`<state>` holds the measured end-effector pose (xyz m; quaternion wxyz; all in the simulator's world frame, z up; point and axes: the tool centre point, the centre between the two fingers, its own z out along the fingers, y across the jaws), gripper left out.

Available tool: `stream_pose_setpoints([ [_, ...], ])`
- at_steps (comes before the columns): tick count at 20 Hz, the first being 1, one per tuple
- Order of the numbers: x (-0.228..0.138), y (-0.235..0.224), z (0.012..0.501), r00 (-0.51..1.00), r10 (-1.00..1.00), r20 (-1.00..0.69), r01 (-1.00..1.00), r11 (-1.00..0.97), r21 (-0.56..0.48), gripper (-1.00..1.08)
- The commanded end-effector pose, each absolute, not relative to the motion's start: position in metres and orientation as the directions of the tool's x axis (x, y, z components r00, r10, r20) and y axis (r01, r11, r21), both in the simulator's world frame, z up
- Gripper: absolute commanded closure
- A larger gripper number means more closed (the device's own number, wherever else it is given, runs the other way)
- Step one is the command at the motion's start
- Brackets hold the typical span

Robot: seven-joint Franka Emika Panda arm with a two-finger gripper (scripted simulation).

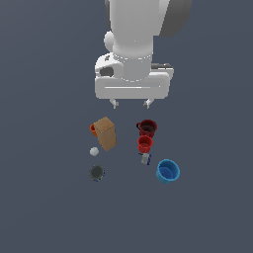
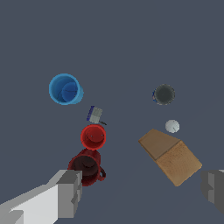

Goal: Pick up a designated object from a clutter of objects.

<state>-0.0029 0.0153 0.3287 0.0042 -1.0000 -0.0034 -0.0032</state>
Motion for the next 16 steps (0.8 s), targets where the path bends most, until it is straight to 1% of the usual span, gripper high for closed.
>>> stream_pose_setpoints([
  [1, -0.003, 0.015, 0.329, 1.000, 0.007, 0.006, 0.007, -1.000, -0.008, -0.92],
  [11, 0.006, -0.002, 0.338, 0.999, 0.022, 0.032, 0.022, -1.000, 0.015, -0.92],
  [16, 0.007, -0.005, 0.331, 1.000, 0.005, 0.030, 0.005, -1.000, 0.010, -0.92],
])
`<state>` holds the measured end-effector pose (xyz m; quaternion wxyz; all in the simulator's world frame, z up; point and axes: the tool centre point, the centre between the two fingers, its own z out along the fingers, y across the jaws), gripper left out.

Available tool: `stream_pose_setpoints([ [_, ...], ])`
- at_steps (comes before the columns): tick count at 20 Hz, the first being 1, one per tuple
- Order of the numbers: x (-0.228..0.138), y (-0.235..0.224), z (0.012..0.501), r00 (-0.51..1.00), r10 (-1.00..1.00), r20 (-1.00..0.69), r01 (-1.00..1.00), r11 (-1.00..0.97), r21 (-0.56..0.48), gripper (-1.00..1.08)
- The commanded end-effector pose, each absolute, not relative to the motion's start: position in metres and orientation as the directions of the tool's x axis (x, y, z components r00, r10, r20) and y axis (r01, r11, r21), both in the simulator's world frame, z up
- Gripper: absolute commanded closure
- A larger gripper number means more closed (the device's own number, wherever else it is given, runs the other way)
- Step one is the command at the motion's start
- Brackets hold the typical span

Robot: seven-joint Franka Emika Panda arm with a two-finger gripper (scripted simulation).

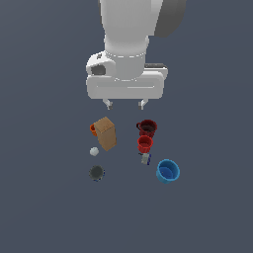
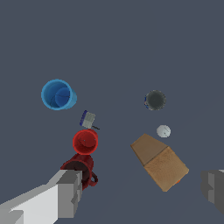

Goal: Pick up a designated object from a clutter of objects.

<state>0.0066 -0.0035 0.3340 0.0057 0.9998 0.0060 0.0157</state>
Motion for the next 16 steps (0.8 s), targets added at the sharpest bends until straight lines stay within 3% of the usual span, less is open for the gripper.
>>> stream_pose_setpoints([
  [1, 0.009, -0.007, 0.328, 1.000, -0.002, 0.030, -0.003, -1.000, 0.009, -0.92],
  [9, 0.021, -0.034, 0.279, 0.993, -0.119, 0.023, -0.118, -0.993, -0.012, -0.92],
  [16, 0.027, -0.079, 0.202, 0.953, -0.301, 0.009, -0.301, -0.953, -0.026, -0.92],
])
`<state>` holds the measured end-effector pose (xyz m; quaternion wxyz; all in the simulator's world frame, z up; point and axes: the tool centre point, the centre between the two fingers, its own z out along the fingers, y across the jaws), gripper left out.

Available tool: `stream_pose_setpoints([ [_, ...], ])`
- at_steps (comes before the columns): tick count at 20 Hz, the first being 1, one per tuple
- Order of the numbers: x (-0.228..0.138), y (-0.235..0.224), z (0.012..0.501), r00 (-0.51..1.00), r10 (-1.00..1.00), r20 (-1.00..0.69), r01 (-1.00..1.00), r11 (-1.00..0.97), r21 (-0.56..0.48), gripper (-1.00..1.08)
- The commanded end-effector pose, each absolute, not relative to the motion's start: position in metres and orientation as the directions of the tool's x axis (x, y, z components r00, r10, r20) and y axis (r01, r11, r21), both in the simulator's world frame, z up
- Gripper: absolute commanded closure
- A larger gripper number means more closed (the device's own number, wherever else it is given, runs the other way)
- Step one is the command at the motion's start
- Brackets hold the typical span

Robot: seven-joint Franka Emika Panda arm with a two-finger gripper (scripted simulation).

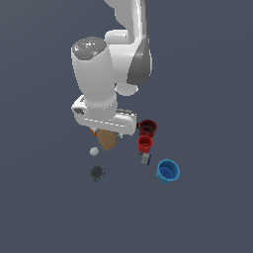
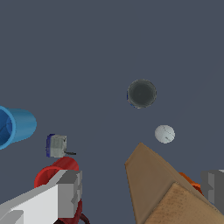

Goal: Pick up a designated object from a clutter of objects.

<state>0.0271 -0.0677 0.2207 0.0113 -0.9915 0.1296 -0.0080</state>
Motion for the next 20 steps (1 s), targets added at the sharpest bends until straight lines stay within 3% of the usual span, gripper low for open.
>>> stream_pose_setpoints([
  [1, 0.026, -0.087, 0.189, 0.943, -0.331, 0.007, -0.331, -0.943, -0.026, -0.92],
  [10, 0.011, -0.141, 0.103, 0.851, -0.524, -0.001, -0.524, -0.851, -0.012, -0.92],
  [20, -0.001, -0.162, 0.071, 0.806, -0.592, 0.000, -0.592, -0.806, 0.000, -0.92],
])
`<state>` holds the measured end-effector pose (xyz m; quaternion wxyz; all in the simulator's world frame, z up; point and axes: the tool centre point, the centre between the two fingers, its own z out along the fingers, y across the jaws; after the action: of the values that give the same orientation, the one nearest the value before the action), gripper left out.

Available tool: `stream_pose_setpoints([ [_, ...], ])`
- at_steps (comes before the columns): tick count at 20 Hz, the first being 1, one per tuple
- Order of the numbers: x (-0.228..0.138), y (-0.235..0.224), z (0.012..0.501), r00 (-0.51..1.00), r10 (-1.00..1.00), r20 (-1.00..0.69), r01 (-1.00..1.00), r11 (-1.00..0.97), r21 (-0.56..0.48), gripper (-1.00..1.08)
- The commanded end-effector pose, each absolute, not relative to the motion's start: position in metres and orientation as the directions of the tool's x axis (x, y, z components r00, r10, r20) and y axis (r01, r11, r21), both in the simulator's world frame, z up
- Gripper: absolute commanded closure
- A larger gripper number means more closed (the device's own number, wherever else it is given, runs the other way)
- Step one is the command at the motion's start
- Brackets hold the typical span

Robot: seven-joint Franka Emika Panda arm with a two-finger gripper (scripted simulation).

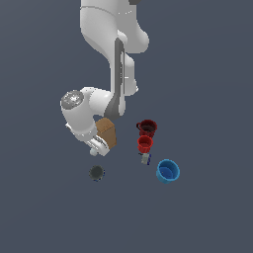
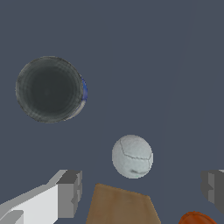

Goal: Pick up a designated object from a clutter of objects.

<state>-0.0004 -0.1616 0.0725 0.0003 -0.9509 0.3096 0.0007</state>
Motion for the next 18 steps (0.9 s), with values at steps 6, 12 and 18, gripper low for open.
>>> stream_pose_setpoints([
  [6, -0.001, -0.162, 0.064, 0.808, -0.589, -0.001, -0.589, -0.808, 0.000, -0.92],
  [12, -0.002, -0.162, 0.035, 0.806, -0.592, -0.001, -0.592, -0.806, 0.000, -0.92],
  [18, -0.001, -0.162, 0.021, 0.806, -0.593, 0.000, -0.593, -0.806, 0.000, -0.92],
])
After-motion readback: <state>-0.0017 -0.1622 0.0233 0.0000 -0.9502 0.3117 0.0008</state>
